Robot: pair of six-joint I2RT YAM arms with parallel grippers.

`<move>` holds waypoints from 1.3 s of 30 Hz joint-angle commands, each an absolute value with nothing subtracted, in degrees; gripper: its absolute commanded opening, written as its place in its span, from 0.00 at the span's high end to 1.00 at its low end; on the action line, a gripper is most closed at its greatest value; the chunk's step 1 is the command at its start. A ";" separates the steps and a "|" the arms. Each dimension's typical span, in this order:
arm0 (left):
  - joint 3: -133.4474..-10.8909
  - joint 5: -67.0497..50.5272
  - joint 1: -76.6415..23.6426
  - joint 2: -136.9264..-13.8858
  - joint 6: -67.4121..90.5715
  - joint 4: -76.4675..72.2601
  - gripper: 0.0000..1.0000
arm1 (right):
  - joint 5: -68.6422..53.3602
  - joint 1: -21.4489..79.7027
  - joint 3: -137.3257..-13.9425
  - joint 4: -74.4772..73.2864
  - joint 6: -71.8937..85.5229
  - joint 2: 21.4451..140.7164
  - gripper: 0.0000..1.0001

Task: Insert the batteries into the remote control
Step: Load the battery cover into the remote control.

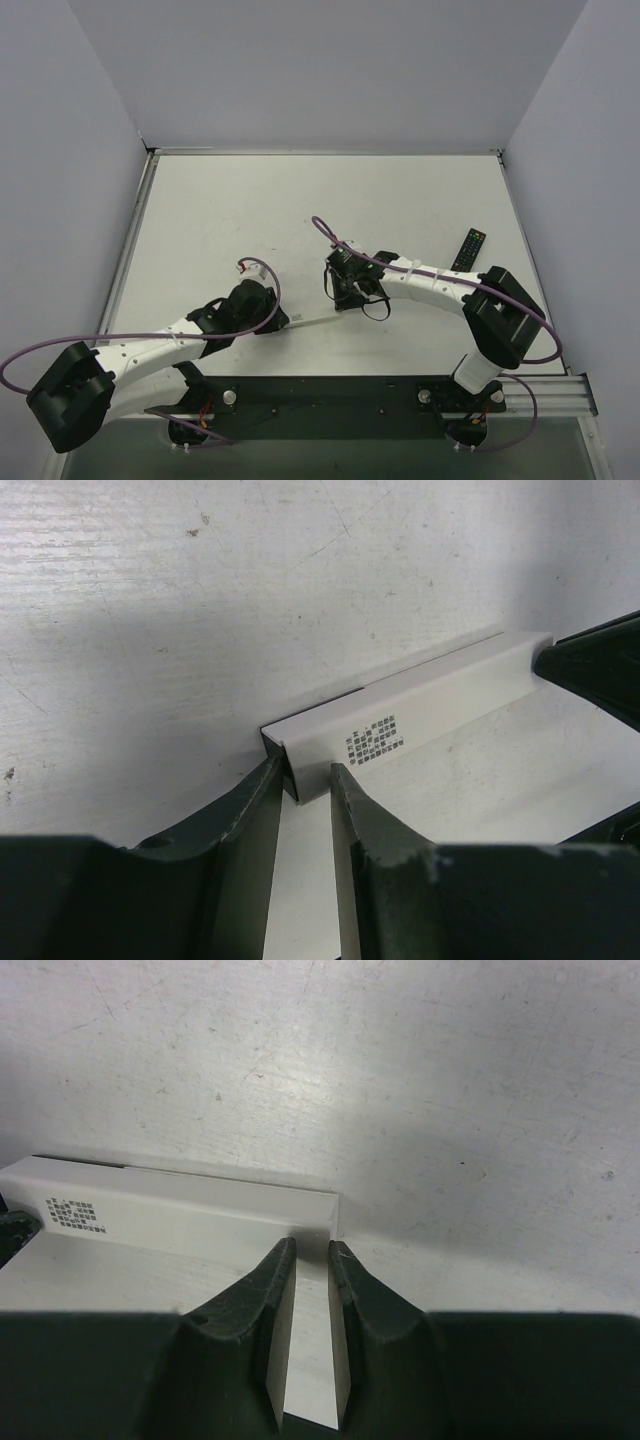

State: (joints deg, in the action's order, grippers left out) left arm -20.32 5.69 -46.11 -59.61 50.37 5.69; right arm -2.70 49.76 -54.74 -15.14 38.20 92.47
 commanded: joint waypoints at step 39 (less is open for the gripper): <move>-17.75 -1.15 -44.21 -56.43 50.01 -4.31 0.70 | -10.64 50.10 -52.30 -4.56 39.47 89.84 0.85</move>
State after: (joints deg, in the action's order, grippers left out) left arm -18.15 2.70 -44.14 -58.04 49.08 2.72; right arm -5.87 48.82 -53.15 -11.77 38.50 92.47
